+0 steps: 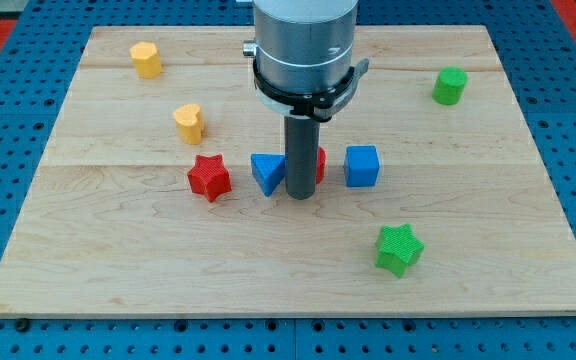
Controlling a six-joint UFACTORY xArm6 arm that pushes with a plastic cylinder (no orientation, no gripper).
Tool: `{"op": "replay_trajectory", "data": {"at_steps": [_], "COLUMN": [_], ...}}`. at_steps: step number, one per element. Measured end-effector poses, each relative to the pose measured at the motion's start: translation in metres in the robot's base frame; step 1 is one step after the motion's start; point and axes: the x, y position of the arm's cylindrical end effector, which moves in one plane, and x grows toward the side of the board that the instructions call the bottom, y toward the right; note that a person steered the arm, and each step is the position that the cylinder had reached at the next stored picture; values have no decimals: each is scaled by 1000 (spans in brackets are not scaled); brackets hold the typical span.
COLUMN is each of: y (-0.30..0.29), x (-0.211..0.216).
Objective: Slightly push the blue triangle upwards
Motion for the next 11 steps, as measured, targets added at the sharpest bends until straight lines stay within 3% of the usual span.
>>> {"op": "replay_trajectory", "data": {"at_steps": [2,7,9,11], "y": [-18,-38,-62,-97], "x": [38,-3,48,41]}}
